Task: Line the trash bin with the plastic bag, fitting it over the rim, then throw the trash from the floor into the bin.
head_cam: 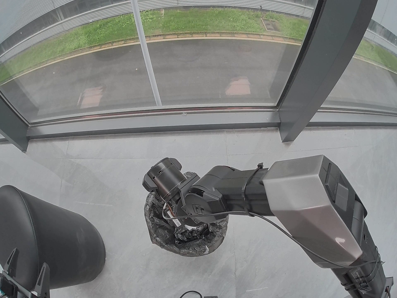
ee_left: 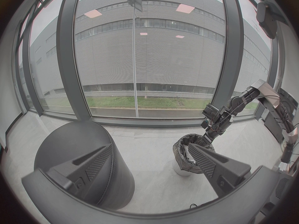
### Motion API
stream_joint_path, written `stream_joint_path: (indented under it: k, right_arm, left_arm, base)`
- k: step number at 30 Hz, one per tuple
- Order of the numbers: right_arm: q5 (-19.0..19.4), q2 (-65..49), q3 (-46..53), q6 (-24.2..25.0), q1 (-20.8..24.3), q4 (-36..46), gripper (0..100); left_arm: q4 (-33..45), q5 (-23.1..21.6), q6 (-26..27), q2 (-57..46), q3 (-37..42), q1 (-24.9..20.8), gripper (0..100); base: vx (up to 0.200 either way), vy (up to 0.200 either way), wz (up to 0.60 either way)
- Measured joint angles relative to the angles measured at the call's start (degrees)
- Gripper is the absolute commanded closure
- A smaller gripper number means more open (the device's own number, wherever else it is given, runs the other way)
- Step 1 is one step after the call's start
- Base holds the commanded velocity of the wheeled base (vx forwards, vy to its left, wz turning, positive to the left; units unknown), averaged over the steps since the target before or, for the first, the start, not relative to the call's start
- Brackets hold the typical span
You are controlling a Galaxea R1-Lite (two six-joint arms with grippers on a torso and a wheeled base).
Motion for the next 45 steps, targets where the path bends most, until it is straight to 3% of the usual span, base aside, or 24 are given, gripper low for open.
stream_joint_path:
  k: [18,30,45]
  right_arm:
    - [0.0,3.8,0.0,-1.6,0.0,-7.0,100]
    - [0.0,8.8,0.0,-11.5,-0.9,-23.5,100]
    - [0.0,13.6,0.0,-13.1,-5.2,-27.3,100]
  left_arm:
    - [0.0,0.0,0.0,0.0,0.0,0.0,0]
    - [0.0,0.0,-0.1,0.0,0.0,0.0,0]
    - [-0.1,0.0,-0.1,0.0,0.0,0.0,0]
  base:
    - [0.0,0.0,0.0]
    - [0.0,0.0,0.0]
    - [0.0,0.0,0.0]
